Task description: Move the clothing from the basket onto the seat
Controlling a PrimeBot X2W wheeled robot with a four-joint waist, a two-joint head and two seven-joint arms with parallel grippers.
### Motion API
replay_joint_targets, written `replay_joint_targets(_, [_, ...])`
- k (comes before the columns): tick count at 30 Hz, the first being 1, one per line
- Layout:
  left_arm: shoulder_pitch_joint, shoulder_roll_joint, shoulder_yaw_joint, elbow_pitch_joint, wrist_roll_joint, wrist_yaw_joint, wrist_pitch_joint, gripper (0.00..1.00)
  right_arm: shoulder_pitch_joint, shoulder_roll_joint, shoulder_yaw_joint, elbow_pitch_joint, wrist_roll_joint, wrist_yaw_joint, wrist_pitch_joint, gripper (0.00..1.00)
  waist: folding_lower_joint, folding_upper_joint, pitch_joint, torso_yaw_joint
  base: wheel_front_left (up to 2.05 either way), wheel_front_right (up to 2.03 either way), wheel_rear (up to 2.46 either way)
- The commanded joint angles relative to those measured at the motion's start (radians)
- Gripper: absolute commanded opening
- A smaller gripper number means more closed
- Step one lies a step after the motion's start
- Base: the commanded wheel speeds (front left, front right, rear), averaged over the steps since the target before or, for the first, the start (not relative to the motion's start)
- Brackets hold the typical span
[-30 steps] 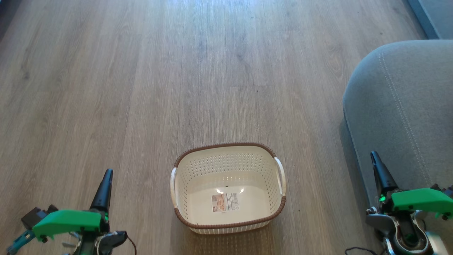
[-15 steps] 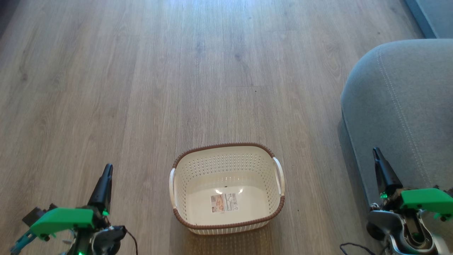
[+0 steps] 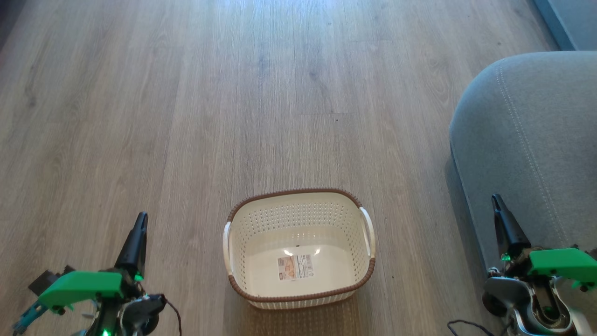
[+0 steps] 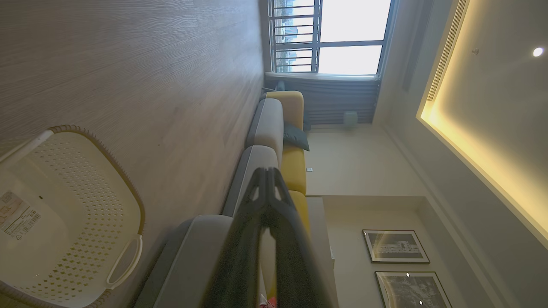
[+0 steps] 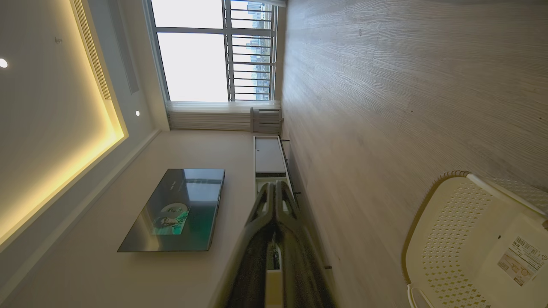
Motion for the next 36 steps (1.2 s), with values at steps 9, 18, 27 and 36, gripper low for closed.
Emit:
replay_joint_targets(9, [-0.048, 0.007, 0.035, -0.033, -0.005, -0.009, 0.008, 0.00, -0.033, -0.001, 0.017, -0.039, 0.006, 0.001, 0.006, 0.00, 0.0000, -0.0001, 0.000, 0.000, 0.00, 0.00, 0.00])
replay_joint_targets(18, [-0.048, 0.007, 0.035, -0.033, -0.005, -0.009, 0.008, 0.00, -0.033, -0.001, 0.017, -0.039, 0.006, 0.001, 0.006, 0.00, 0.0000, -0.0001, 0.000, 0.000, 0.00, 0.00, 0.00])
replay_joint_targets(27, [-0.048, 0.007, 0.035, -0.033, -0.005, -0.009, 0.008, 0.00, -0.033, -0.001, 0.017, -0.039, 0.006, 0.001, 0.006, 0.00, 0.0000, -0.0001, 0.000, 0.000, 0.00, 0.00, 0.00])
replay_joint_targets(36, [-0.048, 0.007, 0.035, -0.033, -0.005, -0.009, 0.008, 0.00, -0.033, -0.001, 0.017, -0.039, 0.006, 0.001, 0.006, 0.00, 0.0000, -0.0001, 0.000, 0.000, 0.00, 0.00, 0.00])
